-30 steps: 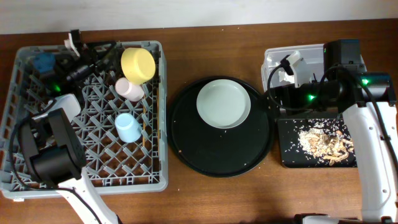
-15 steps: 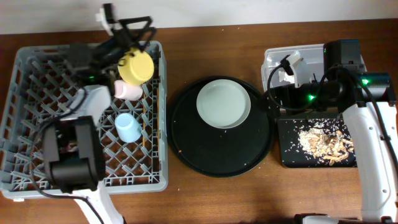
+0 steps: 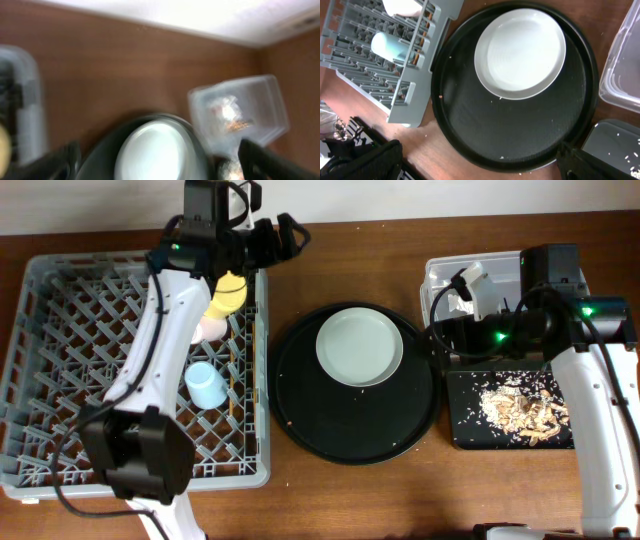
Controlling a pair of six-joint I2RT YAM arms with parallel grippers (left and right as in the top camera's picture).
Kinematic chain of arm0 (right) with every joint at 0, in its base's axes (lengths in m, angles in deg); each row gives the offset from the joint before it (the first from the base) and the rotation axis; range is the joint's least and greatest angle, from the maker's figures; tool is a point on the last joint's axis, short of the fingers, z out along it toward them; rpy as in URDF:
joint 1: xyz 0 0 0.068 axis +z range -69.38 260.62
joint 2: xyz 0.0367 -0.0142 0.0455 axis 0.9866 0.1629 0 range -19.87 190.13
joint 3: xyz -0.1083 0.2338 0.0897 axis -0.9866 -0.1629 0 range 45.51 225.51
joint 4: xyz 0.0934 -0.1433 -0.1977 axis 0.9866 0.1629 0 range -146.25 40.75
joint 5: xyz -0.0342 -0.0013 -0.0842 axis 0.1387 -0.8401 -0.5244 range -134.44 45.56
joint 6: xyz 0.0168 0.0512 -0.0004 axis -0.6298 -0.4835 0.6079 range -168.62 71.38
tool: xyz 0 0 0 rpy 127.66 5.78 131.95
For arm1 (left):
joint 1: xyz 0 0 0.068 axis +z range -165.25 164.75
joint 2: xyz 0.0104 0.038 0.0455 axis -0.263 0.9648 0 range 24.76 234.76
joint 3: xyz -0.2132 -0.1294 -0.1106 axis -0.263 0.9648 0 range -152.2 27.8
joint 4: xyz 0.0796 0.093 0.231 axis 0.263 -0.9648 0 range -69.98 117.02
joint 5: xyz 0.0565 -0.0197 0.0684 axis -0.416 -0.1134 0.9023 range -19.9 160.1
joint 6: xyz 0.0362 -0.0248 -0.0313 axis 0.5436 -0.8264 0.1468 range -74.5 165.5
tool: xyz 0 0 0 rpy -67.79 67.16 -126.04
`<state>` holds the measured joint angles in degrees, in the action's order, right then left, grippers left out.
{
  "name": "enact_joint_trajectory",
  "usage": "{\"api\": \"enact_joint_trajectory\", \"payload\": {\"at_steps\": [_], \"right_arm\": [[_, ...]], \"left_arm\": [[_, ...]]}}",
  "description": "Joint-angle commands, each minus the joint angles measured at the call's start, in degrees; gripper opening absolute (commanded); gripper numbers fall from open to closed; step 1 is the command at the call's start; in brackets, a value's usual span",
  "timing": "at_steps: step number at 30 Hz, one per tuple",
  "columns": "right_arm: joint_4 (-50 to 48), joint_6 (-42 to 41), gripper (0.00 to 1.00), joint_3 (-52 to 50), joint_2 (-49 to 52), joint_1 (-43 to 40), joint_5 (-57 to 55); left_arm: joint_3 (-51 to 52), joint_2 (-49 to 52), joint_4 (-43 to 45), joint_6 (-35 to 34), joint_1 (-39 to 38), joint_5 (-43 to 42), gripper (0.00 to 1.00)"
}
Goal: Sort waste into correct bins and load items into the dishwasher rack
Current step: 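Release the yellow bowl and move the left gripper back to the tray, then grasp the white plate's edge with the left gripper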
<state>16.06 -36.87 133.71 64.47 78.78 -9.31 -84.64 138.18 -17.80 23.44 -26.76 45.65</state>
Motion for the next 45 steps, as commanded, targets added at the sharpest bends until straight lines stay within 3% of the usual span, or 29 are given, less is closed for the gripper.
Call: {"api": "enact_joint_trajectory", "payload": {"at_steps": [1,3,4,5,6,7,14,23,30,35,36,39,43,45], "right_arm": [[-0.07,-0.07,0.99,0.07,-0.04,-0.28,-0.09],[-0.07,-0.07,0.99,0.07,-0.04,-0.28,-0.09],[-0.07,-0.07,0.99,0.07,-0.04,-0.28,-0.09],[-0.07,-0.07,0.99,0.09,-0.04,-0.28,-0.09],[-0.07,-0.07,0.99,0.07,-0.04,-0.28,-0.09],[-0.07,-0.07,0.99,0.07,-0.04,-0.28,-0.09],[-0.07,-0.07,0.99,0.07,-0.04,-0.28,-0.09],[-0.07,-0.07,0.99,0.07,-0.04,-0.28,-0.09],[-0.07,-0.07,0.99,0.07,-0.04,-0.28,-0.09],[-0.07,-0.07,0.99,0.07,-0.04,-0.28,-0.09],[-0.07,-0.07,0.99,0.07,-0.04,-0.28,-0.09],[-0.07,-0.07,0.99,0.07,-0.04,-0.28,-0.09],[-0.07,-0.07,0.99,0.07,-0.04,-0.28,-0.09],[-0.07,-0.07,0.99,0.07,-0.04,-0.28,-0.09]], "left_arm": [[-1.68,-1.88,-12.74,11.96,-1.09,18.14,0.99],[-1.60,-1.49,-20.22,11.96,-0.85,23.39,0.99],[-1.44,-1.36,-23.41,12.96,-0.57,24.92,0.62],[-1.05,-1.27,-24.11,12.98,-0.48,24.92,0.16],[-0.83,-1.03,-24.81,12.98,-0.46,25.38,0.02],[-0.68,-0.83,-25.42,12.96,-0.44,26.69,0.01],[11.34,-0.61,-19.17,12.31,0.00,36.24,0.00],[17.00,-0.61,-0.81,12.35,4.07,36.30,0.01],[16.59,-1.53,0.61,12.35,4.07,33.83,0.00],[16.59,-8.81,1.66,12.35,3.78,20.79,0.02],[16.61,-10.29,0.70,12.35,3.13,15.58,0.13],[16.63,-11.34,-4.76,12.35,0.42,-0.48,0.76],[16.87,-11.23,-12.72,12.55,-4.61,-2.73,0.78],[17.66,-11.23,-13.25,12.55,-8.74,0.68,0.75]]}}
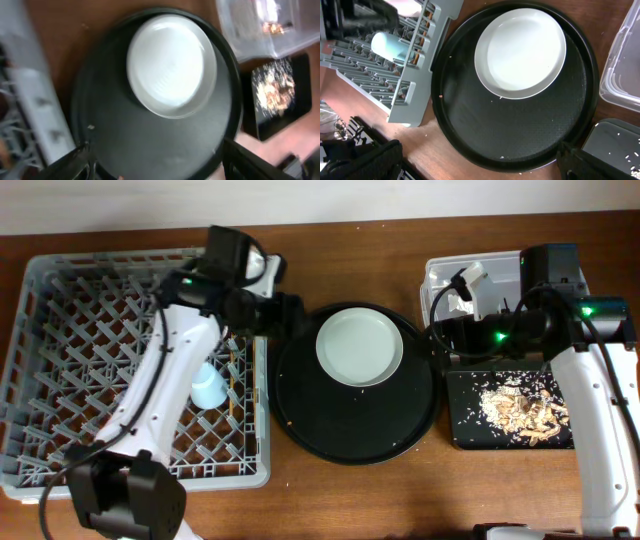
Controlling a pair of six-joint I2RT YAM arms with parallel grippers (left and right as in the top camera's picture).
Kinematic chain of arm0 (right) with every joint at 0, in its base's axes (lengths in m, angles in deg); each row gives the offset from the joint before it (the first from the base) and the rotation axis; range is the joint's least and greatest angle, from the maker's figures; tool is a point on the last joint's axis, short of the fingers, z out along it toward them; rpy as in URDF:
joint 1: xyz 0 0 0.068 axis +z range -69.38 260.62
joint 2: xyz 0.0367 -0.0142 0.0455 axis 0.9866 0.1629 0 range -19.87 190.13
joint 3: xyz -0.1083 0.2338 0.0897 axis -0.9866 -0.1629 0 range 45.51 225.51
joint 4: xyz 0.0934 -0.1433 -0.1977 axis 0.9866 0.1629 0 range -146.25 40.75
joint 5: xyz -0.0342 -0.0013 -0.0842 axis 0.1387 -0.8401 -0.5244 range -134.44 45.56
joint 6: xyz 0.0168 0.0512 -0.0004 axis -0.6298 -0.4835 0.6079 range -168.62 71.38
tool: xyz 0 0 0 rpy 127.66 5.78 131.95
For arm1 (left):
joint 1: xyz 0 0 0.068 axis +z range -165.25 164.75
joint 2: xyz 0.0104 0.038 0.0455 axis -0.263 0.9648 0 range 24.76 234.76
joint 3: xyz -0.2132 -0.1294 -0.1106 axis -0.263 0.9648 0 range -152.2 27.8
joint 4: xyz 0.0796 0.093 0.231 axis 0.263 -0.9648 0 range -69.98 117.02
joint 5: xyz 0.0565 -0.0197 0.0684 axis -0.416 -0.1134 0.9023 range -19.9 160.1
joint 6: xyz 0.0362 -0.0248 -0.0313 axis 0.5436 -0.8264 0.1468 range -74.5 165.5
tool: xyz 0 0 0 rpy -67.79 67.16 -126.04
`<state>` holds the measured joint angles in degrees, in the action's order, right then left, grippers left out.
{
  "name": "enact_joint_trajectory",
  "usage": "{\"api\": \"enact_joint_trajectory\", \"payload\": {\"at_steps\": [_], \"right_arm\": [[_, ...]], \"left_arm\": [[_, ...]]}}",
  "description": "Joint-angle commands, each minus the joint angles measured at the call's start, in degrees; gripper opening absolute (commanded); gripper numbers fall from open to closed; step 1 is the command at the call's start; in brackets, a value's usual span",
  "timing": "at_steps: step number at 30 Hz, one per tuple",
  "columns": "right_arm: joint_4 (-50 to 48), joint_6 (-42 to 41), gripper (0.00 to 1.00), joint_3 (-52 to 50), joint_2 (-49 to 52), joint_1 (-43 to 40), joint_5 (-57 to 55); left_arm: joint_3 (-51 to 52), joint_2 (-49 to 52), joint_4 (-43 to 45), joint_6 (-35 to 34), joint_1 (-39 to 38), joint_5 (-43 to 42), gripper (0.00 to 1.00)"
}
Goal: Sort waste into correct bins and load items into the dishwasher rack
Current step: 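Grasp the white plate's edge with the left gripper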
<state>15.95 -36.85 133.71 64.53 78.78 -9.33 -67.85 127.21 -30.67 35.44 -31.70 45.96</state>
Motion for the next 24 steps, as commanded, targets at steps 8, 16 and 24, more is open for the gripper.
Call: {"api": "enact_joint_trajectory", "payload": {"at_steps": [8,16,24], "right_arm": [[0.04,-0.09,0.99,0.07,-0.11,-0.28,-0.07],[0.04,-0.09,0.99,0.07,-0.11,-0.28,-0.07],[0.04,-0.09,0.99,0.07,-0.11,-0.28,-0.07]], "left_arm": [[4.26,0.52,2.89,-1.01,-14.88,10.84,0.71],[4.50,8.15,7.15,-7.30,-18.25,23.45,0.71],[4.50,15.89,13.53,-10.47,-18.16,30.51,0.46]]}}
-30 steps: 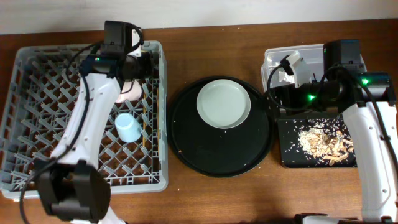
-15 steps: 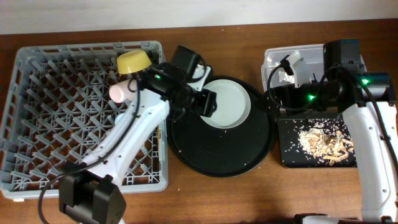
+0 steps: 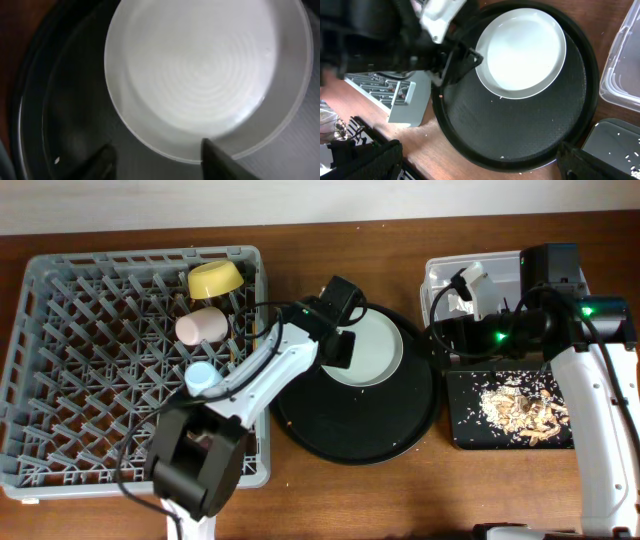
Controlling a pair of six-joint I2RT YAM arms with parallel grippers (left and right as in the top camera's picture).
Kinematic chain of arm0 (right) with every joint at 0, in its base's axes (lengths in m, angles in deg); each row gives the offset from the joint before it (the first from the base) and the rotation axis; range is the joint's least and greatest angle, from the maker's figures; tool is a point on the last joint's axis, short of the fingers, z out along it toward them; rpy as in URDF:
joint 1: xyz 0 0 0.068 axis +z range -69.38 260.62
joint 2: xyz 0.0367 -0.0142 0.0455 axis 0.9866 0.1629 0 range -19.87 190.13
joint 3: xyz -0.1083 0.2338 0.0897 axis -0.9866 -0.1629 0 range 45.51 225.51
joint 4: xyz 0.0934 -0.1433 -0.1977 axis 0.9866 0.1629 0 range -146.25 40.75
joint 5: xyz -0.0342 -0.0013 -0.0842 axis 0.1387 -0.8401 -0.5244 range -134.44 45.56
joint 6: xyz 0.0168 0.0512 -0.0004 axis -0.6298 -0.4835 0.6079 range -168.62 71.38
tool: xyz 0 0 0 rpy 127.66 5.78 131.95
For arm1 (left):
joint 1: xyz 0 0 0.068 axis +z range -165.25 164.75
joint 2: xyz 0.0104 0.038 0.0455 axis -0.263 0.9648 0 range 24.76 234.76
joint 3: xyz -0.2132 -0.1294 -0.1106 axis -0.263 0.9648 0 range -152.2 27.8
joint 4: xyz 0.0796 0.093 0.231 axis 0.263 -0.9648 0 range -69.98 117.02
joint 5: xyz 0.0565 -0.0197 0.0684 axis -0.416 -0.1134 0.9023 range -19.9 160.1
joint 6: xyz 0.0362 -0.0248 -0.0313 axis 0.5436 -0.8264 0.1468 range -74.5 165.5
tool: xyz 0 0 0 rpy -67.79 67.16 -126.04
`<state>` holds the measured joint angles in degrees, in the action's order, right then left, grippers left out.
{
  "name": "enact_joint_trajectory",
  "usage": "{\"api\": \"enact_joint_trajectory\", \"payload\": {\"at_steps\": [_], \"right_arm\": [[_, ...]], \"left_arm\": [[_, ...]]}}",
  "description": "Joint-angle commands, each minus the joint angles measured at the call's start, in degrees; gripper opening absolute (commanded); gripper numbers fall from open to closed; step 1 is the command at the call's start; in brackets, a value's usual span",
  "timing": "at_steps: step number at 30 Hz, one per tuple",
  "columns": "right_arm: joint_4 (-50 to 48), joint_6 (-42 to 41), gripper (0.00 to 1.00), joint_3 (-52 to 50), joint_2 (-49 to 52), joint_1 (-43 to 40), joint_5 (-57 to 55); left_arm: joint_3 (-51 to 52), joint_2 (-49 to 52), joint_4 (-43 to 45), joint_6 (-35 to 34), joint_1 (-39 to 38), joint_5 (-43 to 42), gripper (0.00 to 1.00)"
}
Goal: Sort waste into correct bins and load items into the dishwasher rack
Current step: 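Grasp the white plate's edge with the left gripper, then lift the white plate and carry it over the dish rack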
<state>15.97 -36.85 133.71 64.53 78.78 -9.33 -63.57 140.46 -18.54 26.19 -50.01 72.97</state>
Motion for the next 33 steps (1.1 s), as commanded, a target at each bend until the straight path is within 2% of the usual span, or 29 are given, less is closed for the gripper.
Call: {"api": "enact_joint_trajectory", "payload": {"at_steps": [1,4,12,19,21,25,26,31,33], "right_arm": [[0.02,-0.09,0.99,0.07,-0.11,-0.28,-0.07],[0.02,-0.09,0.99,0.07,-0.11,-0.28,-0.07],[0.02,-0.09,0.99,0.07,-0.11,-0.28,-0.07],[0.02,-0.09,0.99,0.07,-0.11,-0.28,-0.07],[0.00,-0.09,0.99,0.07,-0.11,-0.28,-0.07],[0.00,-0.09,0.99,0.07,-0.11,-0.28,-0.07],[0.02,-0.09,0.99,0.09,-0.11,-0.28,-0.07],[0.02,-0.07,0.99,0.07,-0.11,-0.28,-0.07],[0.02,-0.09,0.99,0.09,-0.11,-0.28,-0.07]], "left_arm": [[0.22,3.39,2.12,-3.04,0.33,6.14,0.46],[0.22,4.96,4.11,-5.29,1.62,8.81,0.46],[0.22,10.47,6.12,-5.31,2.29,4.79,0.44],[0.28,11.91,6.14,-5.33,2.05,1.79,0.38],[0.33,12.76,6.38,-5.33,1.81,1.86,0.32],[0.33,15.02,7.21,-5.29,2.21,2.89,0.04],[0.24,14.99,7.19,-5.29,2.34,3.52,0.00],[-3.85,10.10,3.37,-4.39,3.58,6.91,0.00],[-5.33,0.81,1.31,-4.39,3.72,14.49,0.00]]}}
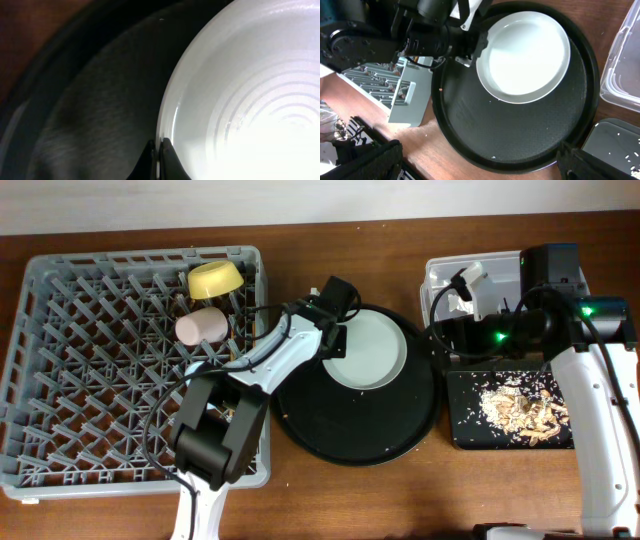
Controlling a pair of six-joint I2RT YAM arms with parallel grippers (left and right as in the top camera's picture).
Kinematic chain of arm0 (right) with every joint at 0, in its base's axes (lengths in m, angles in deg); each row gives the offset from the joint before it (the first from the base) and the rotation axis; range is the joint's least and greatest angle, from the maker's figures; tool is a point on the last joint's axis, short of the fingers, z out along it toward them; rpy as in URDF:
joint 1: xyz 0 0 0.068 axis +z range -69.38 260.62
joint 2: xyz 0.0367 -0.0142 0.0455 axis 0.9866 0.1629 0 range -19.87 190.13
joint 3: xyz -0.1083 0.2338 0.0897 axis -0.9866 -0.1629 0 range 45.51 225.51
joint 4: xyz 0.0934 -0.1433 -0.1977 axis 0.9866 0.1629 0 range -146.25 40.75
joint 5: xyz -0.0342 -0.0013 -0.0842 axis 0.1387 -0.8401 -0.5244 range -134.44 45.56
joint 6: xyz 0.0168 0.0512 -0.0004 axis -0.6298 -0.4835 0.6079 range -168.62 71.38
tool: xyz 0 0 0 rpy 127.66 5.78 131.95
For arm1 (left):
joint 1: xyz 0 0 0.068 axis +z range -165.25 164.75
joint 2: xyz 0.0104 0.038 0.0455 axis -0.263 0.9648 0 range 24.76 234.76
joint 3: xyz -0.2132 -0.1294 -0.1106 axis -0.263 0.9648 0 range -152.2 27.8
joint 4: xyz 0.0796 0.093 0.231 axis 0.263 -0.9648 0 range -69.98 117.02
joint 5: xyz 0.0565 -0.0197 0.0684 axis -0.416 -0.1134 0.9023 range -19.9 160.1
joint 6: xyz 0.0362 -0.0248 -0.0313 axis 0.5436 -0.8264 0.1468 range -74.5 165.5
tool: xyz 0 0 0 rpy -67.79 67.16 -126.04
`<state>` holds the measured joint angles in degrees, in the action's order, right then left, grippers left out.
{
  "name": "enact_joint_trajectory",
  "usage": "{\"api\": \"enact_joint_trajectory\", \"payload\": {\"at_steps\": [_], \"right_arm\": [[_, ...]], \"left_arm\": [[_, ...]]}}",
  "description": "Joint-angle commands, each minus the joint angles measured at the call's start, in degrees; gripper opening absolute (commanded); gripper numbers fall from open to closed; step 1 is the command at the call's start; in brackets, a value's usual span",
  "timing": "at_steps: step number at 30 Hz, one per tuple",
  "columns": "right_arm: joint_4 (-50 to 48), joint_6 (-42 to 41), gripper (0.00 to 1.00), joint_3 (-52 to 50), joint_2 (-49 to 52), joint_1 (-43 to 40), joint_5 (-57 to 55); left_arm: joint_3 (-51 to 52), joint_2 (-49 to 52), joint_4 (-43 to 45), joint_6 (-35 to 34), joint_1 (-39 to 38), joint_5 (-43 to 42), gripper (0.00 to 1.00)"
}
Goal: Sort waste into correct bins and load items into the dishwasher rack
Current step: 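Lift the white plate and carry it over the dish rack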
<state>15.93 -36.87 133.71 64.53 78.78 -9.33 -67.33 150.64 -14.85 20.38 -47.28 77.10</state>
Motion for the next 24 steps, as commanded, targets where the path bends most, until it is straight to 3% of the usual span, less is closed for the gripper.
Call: {"api": "enact_joint_trajectory", "payload": {"at_steps": [1,4,6,13,24], "right_arm": [[0.07,-0.07,0.99,0.09,-0.11,-0.28,-0.07],[0.07,-0.07,0.99,0.07,-0.11,-0.28,-0.07],[0.07,-0.07,0.99,0.07,-0.11,-0.28,-0.07],[0.07,-0.07,0.99,0.07,-0.11,-0.28,-0.07],[0.07,-0.07,0.99,0.07,-0.11,-0.28,-0.07]], "left_arm": [[-1.57,-13.25,-3.23,1.42,0.92,13.42,0.00],[-1.57,-27.17,-7.74,1.44,0.92,25.83,0.00],[-1.55,-34.86,-12.98,2.47,0.92,39.08,0.00],[-1.16,-32.92,-20.31,2.40,0.94,65.37,0.00],[0.02,-17.14,-20.55,0.24,2.86,68.91,0.00]]}}
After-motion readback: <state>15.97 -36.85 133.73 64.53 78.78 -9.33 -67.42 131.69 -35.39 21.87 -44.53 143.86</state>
